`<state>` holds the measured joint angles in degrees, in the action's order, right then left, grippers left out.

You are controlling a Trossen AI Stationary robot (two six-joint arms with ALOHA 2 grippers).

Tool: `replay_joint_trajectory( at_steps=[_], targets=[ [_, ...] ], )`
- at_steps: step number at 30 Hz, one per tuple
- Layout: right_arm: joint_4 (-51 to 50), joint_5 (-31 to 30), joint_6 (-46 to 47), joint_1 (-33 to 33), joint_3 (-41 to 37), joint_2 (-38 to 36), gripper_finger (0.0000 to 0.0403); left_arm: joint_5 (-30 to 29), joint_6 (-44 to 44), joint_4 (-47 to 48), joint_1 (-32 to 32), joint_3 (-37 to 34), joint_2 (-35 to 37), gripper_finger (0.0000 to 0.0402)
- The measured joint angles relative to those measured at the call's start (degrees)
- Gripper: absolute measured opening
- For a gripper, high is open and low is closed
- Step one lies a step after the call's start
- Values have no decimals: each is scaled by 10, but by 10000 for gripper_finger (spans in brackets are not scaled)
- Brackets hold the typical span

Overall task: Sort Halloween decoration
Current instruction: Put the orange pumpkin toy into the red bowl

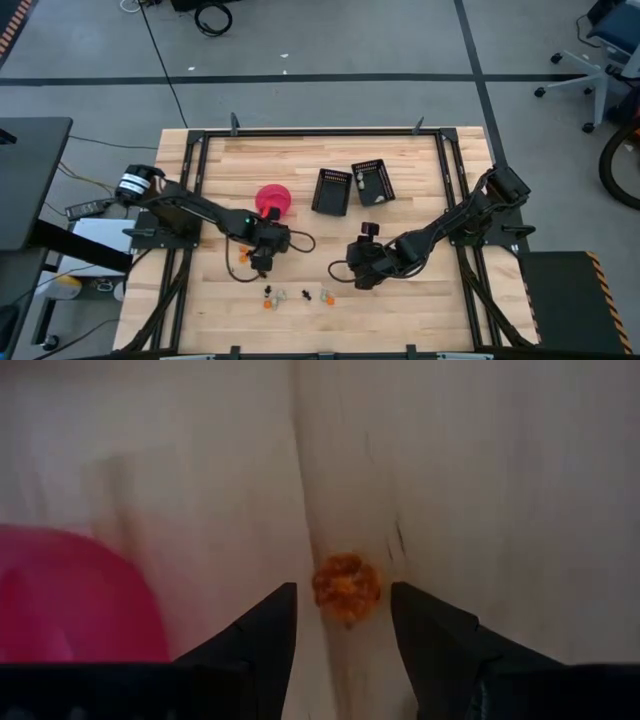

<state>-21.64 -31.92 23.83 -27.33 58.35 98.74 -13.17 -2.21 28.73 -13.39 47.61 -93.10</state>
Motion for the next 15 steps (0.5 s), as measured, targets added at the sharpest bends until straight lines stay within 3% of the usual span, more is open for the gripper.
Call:
replay_joint_trajectory(
  at_steps=[9, 15],
  targets=[
    [3, 0, -1, 0, 0, 0, 183, 3, 21, 47, 0, 47, -48, 171],
    [8, 0, -9, 0, 0, 0, 180, 34, 33, 46, 4, 49, -49, 143]
  ],
)
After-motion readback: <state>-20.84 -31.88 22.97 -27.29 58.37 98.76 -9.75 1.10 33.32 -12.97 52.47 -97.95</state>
